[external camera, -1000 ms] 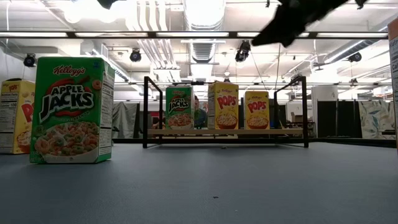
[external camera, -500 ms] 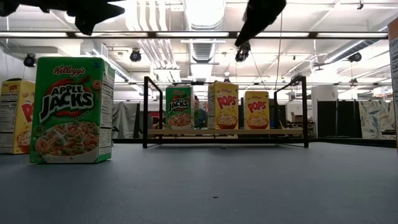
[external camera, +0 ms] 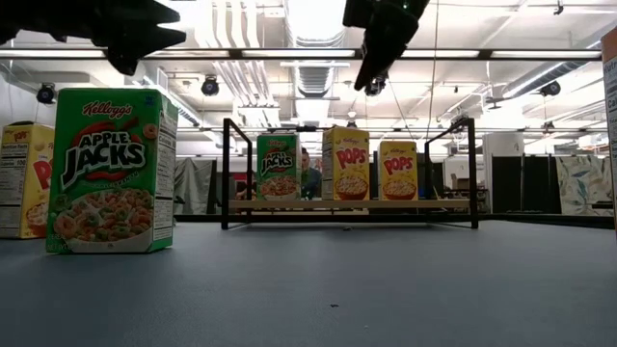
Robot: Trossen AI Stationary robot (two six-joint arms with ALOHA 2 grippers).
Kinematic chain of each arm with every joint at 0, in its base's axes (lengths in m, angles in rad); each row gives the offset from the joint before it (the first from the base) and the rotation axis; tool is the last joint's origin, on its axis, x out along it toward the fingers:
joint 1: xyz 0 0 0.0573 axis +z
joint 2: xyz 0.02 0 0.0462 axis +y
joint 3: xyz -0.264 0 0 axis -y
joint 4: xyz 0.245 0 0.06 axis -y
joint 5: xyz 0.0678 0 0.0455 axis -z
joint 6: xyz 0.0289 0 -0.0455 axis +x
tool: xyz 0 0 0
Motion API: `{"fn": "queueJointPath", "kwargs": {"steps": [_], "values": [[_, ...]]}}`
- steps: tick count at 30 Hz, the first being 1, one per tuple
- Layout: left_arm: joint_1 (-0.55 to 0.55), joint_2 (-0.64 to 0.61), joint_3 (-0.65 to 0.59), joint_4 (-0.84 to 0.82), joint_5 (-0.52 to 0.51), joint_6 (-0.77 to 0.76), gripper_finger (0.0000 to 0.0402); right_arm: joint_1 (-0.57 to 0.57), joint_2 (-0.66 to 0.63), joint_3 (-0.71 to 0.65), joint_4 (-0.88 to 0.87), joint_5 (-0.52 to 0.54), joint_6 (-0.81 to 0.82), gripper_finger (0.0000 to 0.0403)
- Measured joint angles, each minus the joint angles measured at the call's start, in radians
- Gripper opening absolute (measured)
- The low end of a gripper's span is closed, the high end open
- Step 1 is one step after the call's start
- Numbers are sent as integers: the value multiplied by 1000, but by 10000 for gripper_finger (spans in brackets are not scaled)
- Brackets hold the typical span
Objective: Stack cereal on shelf
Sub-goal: Stack the bottom yellow cereal box on the shelf
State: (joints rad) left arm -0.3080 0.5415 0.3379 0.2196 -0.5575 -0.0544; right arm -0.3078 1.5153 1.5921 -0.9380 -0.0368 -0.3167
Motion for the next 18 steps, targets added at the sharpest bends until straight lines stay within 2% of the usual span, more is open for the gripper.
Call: {"fn": "queueJointPath", "kwargs": {"steps": [3,10,18], "values": [[0,1,0,12,0,0,190,-11,16,0,-3,-1,11,51],[0,1,5,13,0,0,190,-20,47,0,9,9,-35,158],[0,2,4,22,0,13,190,-47,79,0,56,37,-77,235]]}}
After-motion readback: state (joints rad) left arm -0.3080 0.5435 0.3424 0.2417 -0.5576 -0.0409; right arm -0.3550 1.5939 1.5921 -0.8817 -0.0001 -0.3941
